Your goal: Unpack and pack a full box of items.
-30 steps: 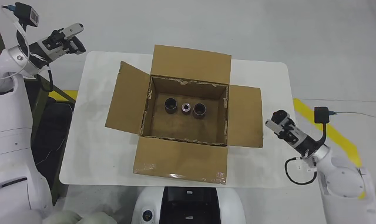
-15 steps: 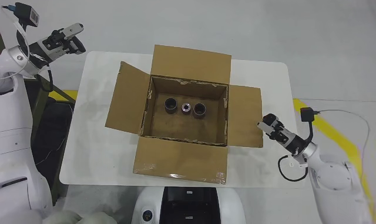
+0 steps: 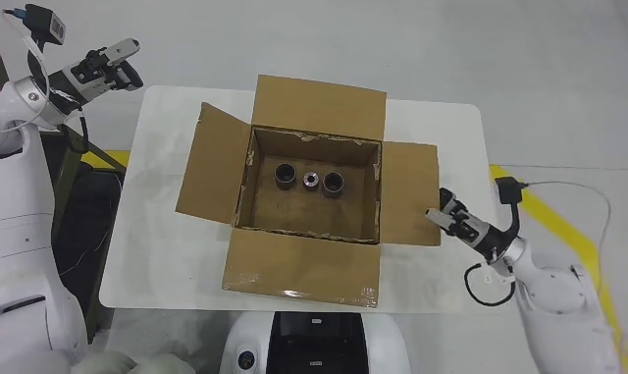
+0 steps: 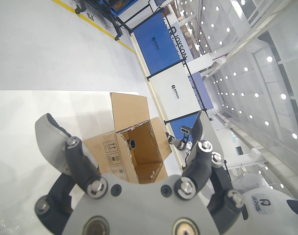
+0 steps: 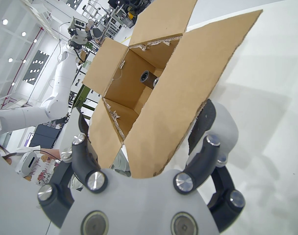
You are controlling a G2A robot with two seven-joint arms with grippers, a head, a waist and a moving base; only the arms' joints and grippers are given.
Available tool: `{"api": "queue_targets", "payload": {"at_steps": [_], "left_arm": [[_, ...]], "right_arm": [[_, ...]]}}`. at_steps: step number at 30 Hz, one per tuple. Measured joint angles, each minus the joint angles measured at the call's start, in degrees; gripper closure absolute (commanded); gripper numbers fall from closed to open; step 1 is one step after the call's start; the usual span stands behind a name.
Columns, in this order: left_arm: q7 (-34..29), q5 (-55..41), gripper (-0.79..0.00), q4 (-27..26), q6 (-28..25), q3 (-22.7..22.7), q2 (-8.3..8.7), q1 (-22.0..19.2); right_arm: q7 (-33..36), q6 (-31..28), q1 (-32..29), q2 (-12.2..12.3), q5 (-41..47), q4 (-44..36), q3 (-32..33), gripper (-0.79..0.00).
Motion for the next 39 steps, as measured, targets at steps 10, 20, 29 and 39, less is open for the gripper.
{"api": "queue_targets", "payload": {"at_steps": [10,20,29,39], "left_arm": [[0.0,0.0,-0.785,0.0,0.0,0.0,0.00,0.0],[0.0,0.0,-0.785,0.0,0.0,0.0,0.00,0.0],[0.0,0.0,-0.785,0.0,0.0,0.0,0.00,0.0],[0.0,0.0,-0.785,0.0,0.0,0.0,0.00,0.0]], "right_arm": [[3.0,-2.9,-0.6,1.0,4.5,-7.4,1.1,-0.785],[6.0,0.1,4.0,1.6,4.1,-12.4,-3.8,-0.785],[8.8,7.0,13.1,1.2,-1.2,-12.9,-15.0,-0.785],[8.5,14.2,20.1,0.5,-10.7,-11.1,-24.9,-0.785]]}}
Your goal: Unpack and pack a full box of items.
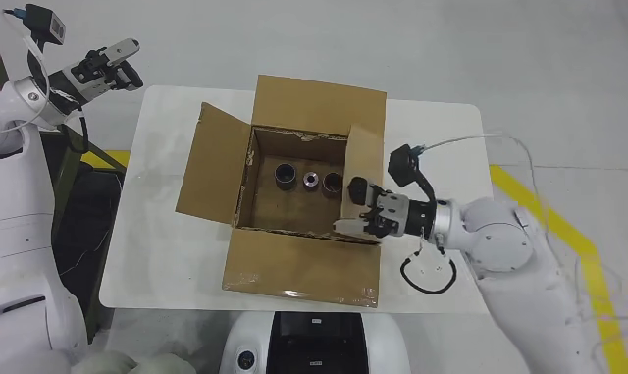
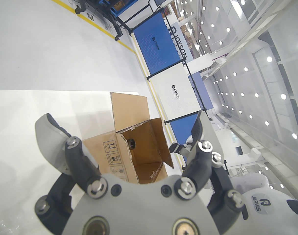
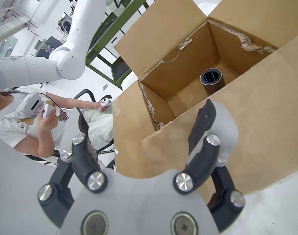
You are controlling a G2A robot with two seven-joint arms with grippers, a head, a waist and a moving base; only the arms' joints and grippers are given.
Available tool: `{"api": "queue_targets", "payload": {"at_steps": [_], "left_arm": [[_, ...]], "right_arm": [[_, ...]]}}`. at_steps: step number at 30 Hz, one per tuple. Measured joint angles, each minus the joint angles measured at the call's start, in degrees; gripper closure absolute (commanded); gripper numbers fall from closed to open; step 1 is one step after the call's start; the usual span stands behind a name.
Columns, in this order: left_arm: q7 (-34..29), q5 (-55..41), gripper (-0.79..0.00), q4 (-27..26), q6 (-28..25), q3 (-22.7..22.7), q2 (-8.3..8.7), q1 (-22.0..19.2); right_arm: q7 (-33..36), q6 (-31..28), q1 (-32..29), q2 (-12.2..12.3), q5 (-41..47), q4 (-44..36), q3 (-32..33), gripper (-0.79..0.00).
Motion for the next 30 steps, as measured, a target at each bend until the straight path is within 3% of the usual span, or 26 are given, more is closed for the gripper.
{"api": "queue_targets", "payload": {"at_steps": [16,24,30], "left_arm": [[0.0,0.0,-0.785,0.0,0.0,0.0,0.00,0.0],[0.0,0.0,-0.785,0.0,0.0,0.0,0.00,0.0],[0.0,0.0,-0.785,0.0,0.0,0.0,0.00,0.0]], "right_arm": [[-1.7,7.2,4.7,-0.9,-11.8,3.7,-9.8,-0.785],[-2.3,7.2,5.2,-0.8,-11.5,4.1,-10.2,-0.785],[-3.4,4.9,3.6,-0.2,-8.3,1.8,-6.7,-0.785]]}}
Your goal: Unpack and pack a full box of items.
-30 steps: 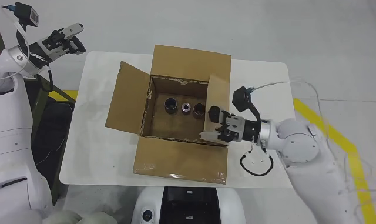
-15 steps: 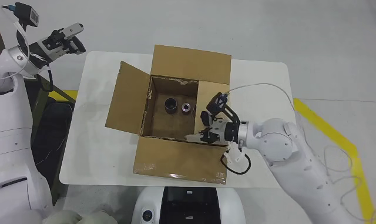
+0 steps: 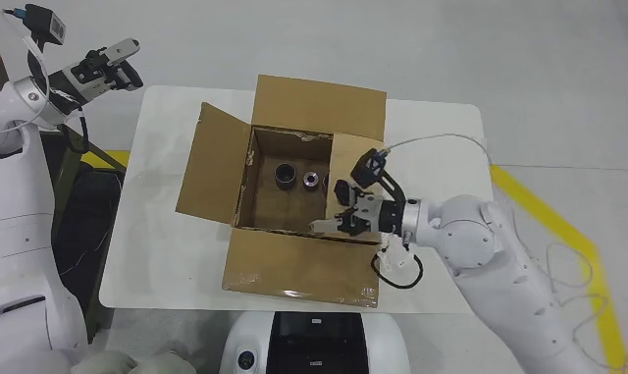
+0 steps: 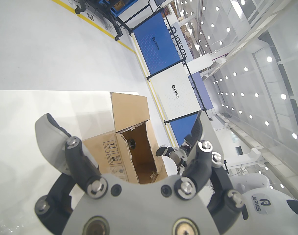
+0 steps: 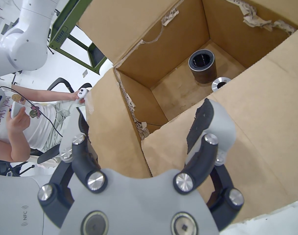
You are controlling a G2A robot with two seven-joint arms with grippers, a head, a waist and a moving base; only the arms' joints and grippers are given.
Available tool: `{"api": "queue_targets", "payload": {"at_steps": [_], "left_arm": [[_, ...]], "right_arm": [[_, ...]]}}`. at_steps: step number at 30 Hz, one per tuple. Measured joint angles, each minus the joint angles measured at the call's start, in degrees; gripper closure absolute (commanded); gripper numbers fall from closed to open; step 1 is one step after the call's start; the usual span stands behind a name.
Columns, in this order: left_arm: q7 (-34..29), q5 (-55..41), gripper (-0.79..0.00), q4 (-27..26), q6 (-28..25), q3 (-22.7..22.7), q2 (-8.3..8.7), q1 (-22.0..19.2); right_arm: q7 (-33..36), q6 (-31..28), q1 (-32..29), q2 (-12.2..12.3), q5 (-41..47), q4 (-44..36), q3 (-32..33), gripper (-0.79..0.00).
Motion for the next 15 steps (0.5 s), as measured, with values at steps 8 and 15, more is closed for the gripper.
{"api": "queue_targets", "payload": {"at_steps": [8,15], "left_arm": [[0.0,0.0,-0.785,0.0,0.0,0.0,0.00,0.0],[0.0,0.0,-0.785,0.0,0.0,0.0,0.00,0.0]], "right_arm": [[-6.3,-2.2,-7.5,1.6,3.8,-2.0,10.6,-0.785],[-9.7,-5.3,-14.6,2.7,7.6,-0.8,19.5,-0.785]]}}
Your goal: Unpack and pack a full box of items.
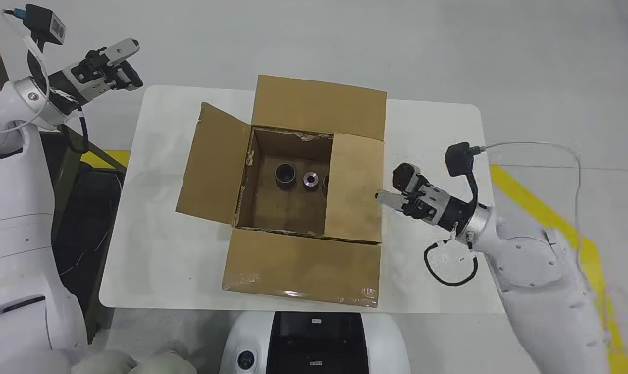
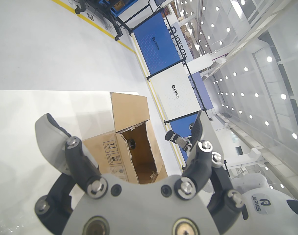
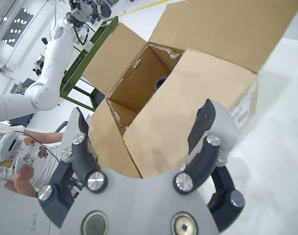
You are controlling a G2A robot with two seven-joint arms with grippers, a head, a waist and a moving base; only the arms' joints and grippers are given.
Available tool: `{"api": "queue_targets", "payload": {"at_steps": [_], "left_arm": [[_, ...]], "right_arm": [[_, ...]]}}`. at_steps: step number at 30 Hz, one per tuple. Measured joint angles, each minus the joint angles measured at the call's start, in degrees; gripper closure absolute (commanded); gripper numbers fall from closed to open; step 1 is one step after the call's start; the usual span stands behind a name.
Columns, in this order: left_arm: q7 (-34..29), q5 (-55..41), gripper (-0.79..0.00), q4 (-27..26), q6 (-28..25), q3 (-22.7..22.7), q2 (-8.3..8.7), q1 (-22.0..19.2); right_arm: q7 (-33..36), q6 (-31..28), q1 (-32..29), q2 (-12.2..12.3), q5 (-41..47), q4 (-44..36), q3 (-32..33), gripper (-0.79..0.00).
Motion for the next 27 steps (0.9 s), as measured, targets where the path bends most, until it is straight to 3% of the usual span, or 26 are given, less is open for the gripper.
{"api": "queue_targets", "payload": {"at_steps": [13,27], "left_arm": [[0.0,0.0,-0.785,0.0,0.0,0.0,0.00,0.0],[0.0,0.0,-0.785,0.0,0.0,0.0,0.00,0.0]], "right_arm": [[-2.9,-2.6,-6.4,1.0,3.1,0.6,8.8,-0.785],[-3.0,-3.6,-6.3,1.3,4.9,2.1,10.2,-0.785]]}}
